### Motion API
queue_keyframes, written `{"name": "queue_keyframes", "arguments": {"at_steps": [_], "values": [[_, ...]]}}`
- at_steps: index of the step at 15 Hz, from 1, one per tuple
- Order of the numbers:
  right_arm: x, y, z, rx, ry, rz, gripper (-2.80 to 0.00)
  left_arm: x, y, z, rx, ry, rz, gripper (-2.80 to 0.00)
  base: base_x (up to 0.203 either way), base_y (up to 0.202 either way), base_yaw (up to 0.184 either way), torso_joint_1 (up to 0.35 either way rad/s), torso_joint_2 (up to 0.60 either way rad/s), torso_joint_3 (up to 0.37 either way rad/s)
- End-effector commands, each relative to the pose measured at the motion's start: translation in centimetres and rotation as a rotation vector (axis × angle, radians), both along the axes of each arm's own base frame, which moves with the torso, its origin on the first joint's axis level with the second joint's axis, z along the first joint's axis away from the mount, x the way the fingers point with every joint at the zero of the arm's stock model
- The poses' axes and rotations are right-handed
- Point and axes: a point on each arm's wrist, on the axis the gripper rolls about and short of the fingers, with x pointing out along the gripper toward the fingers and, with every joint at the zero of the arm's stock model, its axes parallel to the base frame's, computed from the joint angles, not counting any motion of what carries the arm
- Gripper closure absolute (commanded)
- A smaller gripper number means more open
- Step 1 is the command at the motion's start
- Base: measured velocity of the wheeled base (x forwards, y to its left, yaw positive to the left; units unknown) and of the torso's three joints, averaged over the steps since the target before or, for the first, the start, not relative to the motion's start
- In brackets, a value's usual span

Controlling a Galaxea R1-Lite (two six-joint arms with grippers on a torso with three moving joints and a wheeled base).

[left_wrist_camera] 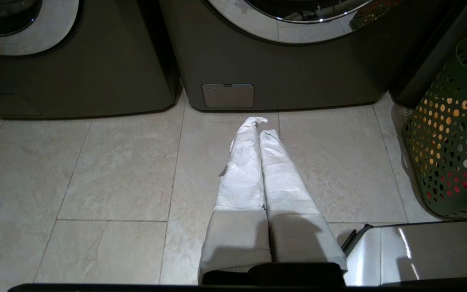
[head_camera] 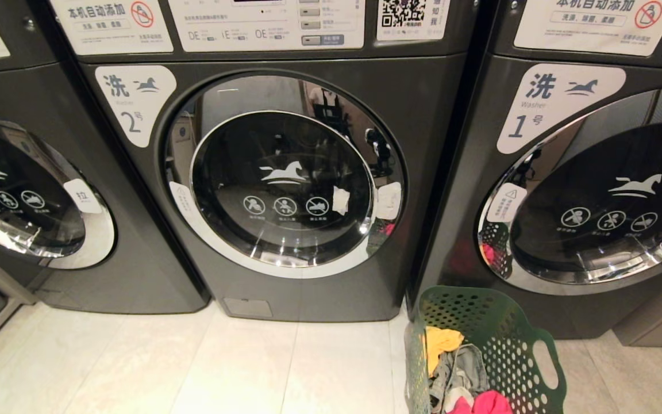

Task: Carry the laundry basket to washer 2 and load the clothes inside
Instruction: Open the lid of the washing machine

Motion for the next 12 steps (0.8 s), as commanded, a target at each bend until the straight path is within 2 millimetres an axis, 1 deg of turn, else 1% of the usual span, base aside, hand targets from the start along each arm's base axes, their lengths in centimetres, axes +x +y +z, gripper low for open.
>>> {"name": "queue_keyframes", "arguments": {"at_steps": [1,5,12], "values": [[0.01,0.00,-0.01,0.000,0.003,0.000,0.00,0.01,0.00,0.02,0.003,0.002,-0.001,0.00,0.000,0.000,0.000,0.002,0.00,0.198],[0.01,0.00,0.00,0.001,0.002,0.000,0.00,0.01,0.00,-0.01,0.006,0.000,-0.003,0.00,0.000,0.000,0.000,0.003,0.00,0.181],[0.01,0.00,-0.01,0.006,0.002,0.000,0.00,0.01,0.00,-0.01,0.003,0.001,0.001,0.00,0.000,0.000,0.000,0.001,0.00,0.015]]}}
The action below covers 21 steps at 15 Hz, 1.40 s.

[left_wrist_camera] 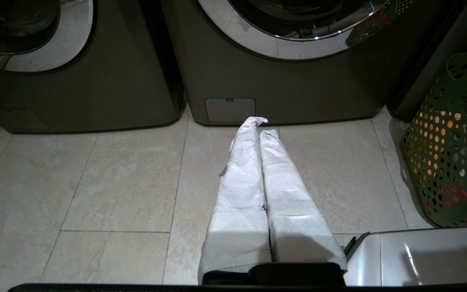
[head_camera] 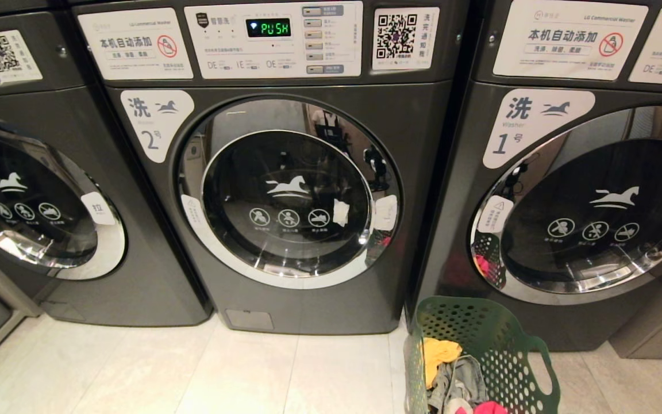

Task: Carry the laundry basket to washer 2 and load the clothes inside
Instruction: Open the lid of the washing machine

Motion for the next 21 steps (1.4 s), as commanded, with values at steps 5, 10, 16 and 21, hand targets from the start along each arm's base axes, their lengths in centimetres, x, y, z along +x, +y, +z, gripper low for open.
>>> {"name": "queue_keyframes", "arguments": {"at_steps": [5,10,16,21], "values": [[0.01,0.00,-0.01,0.000,0.002,0.000,0.00,0.05,0.02,0.00,0.003,-0.006,0.009,0.00,0.000,0.000,0.000,0.000,0.00,0.000],[0.01,0.00,-0.02,-0.001,0.003,0.000,0.00,0.05,0.01,0.04,0.009,-0.005,0.005,0.00,0.000,0.000,0.000,0.000,0.00,0.000],[0.02,0.00,-0.04,-0.001,0.003,0.000,0.00,0.04,0.02,0.05,0.006,-0.008,0.009,0.00,0.000,-0.169,0.000,0.000,0.00,0.004],[0.01,0.00,-0.01,-0.003,0.002,0.001,0.00,0.04,0.02,0.05,0.006,-0.007,0.009,0.00,0.000,-0.194,0.001,0.002,0.00,0.001]]}}
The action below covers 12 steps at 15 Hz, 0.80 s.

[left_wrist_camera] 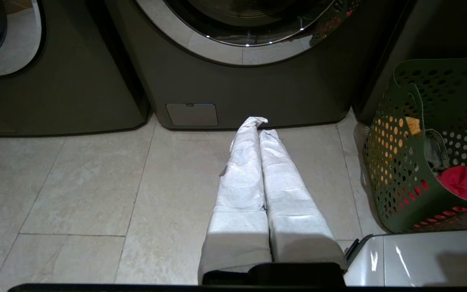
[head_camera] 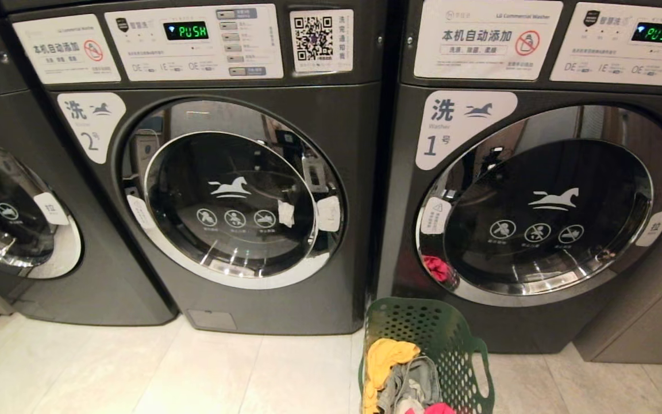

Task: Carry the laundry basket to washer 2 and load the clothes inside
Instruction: Open the lid of the washing machine

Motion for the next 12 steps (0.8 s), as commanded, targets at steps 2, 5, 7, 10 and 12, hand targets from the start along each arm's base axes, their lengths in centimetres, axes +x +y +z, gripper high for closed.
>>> {"name": "queue_keyframes", "arguments": {"at_steps": [2,5,7,10,12], "values": [[0.01,0.00,0.01,0.000,0.002,0.000,0.00,0.00,0.00,-0.01,-0.001,0.002,0.000,0.00,0.000,-0.192,0.002,0.004,0.01,0.006],[0.01,0.00,0.02,0.000,0.001,0.000,0.00,0.00,0.00,-0.01,-0.001,0.001,0.000,0.00,0.000,-0.195,0.001,0.005,0.00,0.003],[0.01,0.00,0.00,0.000,0.002,0.000,0.00,0.00,0.00,-0.01,-0.001,0.001,0.000,0.00,0.000,-0.196,0.001,0.000,0.00,0.002],[0.01,0.00,0.00,0.000,0.002,0.000,0.00,0.01,0.00,-0.01,-0.001,0.003,-0.001,0.00,0.000,-0.196,0.001,0.003,0.00,0.003],[0.01,0.00,0.02,0.000,0.001,0.000,0.00,0.01,0.00,0.00,-0.001,0.003,0.000,0.00,0.000,-0.194,0.000,0.003,0.00,0.003]]}}
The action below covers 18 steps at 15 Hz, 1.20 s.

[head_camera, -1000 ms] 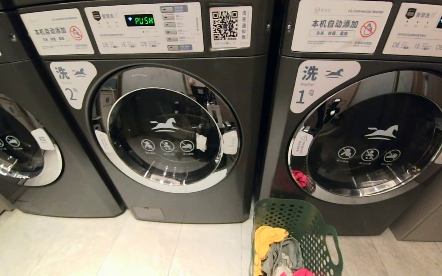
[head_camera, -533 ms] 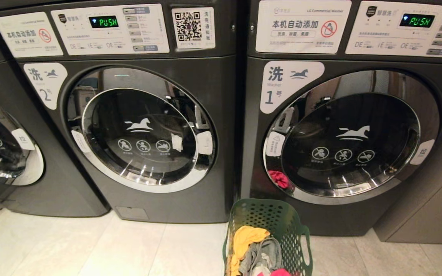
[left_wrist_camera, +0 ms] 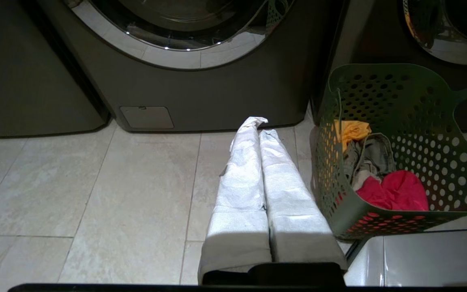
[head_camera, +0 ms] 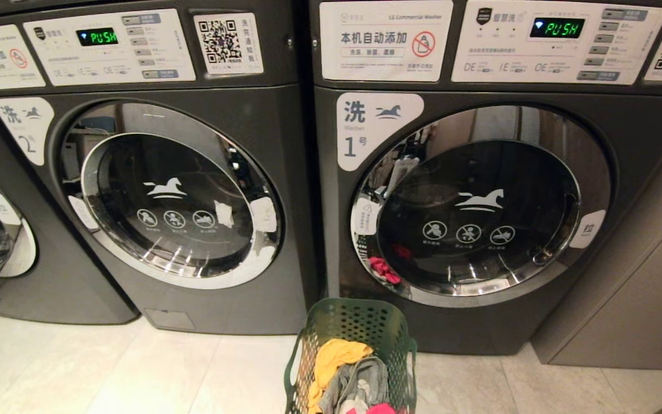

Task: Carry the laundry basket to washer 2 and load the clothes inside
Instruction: Open the lid of the washing machine

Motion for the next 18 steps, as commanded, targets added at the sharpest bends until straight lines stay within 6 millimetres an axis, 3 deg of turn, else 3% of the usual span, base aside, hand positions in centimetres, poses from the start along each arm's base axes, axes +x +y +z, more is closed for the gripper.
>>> {"name": "queue_keyframes", "arguments": {"at_steps": [1,6,16,18], "values": [[0.0,0.0,0.0,0.000,0.004,0.000,0.00,0.0,0.0,0.0,0.000,0.001,-0.001,0.00,0.000,-0.199,-0.001,0.005,0.00,0.004],[0.0,0.0,0.0,0.000,0.002,0.000,0.00,0.0,0.0,0.0,-0.003,0.001,-0.005,0.00,0.000,-0.142,0.002,0.007,0.00,0.004],[0.0,0.0,0.0,0.000,0.003,-0.001,0.00,0.0,0.0,0.0,-0.007,0.001,-0.006,0.00,0.000,0.000,0.000,0.000,0.00,0.000],[0.0,0.0,0.0,0.000,0.002,0.000,0.00,-0.4,0.0,1.1,-0.039,-0.041,-0.005,0.00,0.000,0.000,0.000,0.000,0.00,0.000]]}}
